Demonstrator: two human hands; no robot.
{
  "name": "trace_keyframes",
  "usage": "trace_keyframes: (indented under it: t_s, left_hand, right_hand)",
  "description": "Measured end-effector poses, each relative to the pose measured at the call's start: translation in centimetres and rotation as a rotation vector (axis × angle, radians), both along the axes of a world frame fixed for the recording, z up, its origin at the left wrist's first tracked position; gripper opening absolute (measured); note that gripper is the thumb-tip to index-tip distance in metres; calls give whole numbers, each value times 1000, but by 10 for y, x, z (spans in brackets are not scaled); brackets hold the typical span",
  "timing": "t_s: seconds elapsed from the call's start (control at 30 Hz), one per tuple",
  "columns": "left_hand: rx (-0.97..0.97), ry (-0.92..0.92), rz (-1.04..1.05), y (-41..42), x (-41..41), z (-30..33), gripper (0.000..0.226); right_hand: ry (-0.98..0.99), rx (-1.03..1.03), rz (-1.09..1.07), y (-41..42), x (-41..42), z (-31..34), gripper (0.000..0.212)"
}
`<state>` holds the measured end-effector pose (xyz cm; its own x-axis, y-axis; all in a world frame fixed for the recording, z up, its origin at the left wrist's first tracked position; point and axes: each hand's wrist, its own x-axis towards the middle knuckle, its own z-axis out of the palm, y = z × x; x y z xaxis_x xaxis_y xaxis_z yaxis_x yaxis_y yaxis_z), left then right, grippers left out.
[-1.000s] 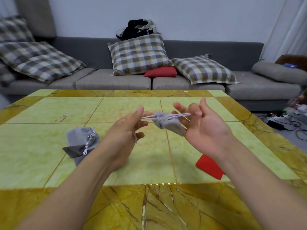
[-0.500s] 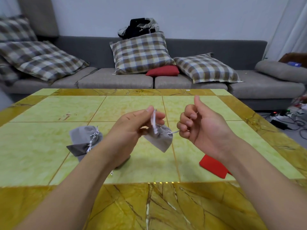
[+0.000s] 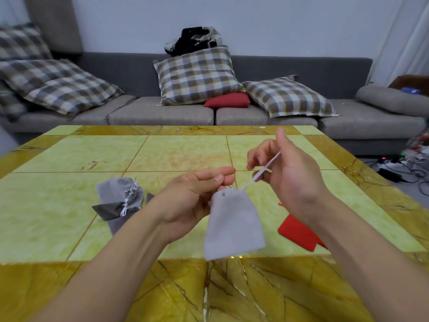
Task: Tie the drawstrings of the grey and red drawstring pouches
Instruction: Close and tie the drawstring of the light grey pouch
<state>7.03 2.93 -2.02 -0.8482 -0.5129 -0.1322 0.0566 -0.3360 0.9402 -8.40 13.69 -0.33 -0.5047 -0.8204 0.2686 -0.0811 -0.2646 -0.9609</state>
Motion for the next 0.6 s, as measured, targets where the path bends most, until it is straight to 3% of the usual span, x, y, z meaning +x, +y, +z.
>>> trace_keyframes:
  t_s: [0.1, 0.17, 0.27, 0.33, 0.47, 0.6]
  left_hand:
    - [-128, 9, -159, 9, 1, 1, 32]
    - [-201, 31, -261, 14, 1, -1, 38]
    - [-190, 59, -310, 20, 0, -4, 41]
    - [-176, 57, -271, 21, -2, -6, 36]
    - [-347, -30, -202, 24, -4, -10, 24]
    - [-342, -65, -51, 20, -6, -10, 26]
  right_hand:
    - [481, 16, -134, 0, 0, -5, 59]
    - [580, 10, -16, 0, 6, -7, 52]
    - [482, 126, 192, 0, 14, -9, 51]
    - [443, 192, 217, -2, 17, -13, 54]
    - [422, 442, 241, -2, 12, -14, 80]
    - [294, 562, 236, 5, 3, -7, 68]
